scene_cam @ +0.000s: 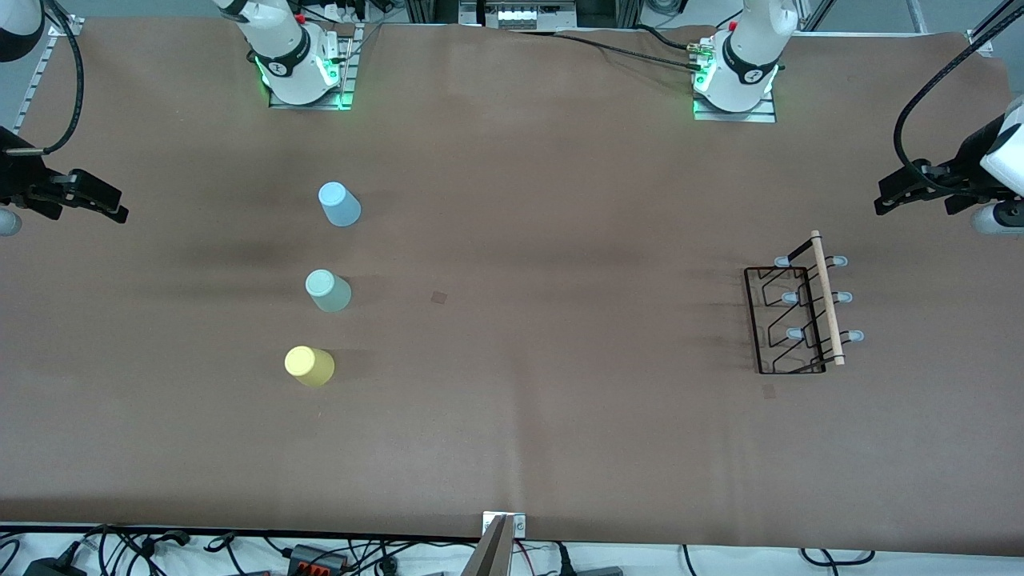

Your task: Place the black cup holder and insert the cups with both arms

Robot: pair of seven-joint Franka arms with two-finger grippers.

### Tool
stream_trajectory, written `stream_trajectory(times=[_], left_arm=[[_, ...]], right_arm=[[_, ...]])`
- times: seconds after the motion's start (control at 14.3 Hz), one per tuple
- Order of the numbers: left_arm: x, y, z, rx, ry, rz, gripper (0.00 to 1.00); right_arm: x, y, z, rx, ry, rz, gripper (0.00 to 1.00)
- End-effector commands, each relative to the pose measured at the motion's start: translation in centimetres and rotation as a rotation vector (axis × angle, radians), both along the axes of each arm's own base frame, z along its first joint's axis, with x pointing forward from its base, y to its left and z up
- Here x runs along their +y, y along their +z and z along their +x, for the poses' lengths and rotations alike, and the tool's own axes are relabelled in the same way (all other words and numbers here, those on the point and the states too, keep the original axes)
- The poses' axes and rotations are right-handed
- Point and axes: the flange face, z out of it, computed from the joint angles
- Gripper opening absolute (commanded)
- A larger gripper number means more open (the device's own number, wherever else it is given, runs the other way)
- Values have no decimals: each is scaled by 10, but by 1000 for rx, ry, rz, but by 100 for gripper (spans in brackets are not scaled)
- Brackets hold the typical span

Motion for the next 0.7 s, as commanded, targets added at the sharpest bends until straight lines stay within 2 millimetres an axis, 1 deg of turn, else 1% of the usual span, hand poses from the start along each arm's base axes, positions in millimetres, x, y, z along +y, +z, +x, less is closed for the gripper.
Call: stream_trajectory(times=[0.0, 0.63], left_arm=[[2, 3, 1, -11, -11, 3, 100], [2, 3, 1, -11, -9, 3, 100]], right_arm=[[1, 5, -5, 2, 18, -7, 100], [1, 3, -3, 7, 17, -7, 100]])
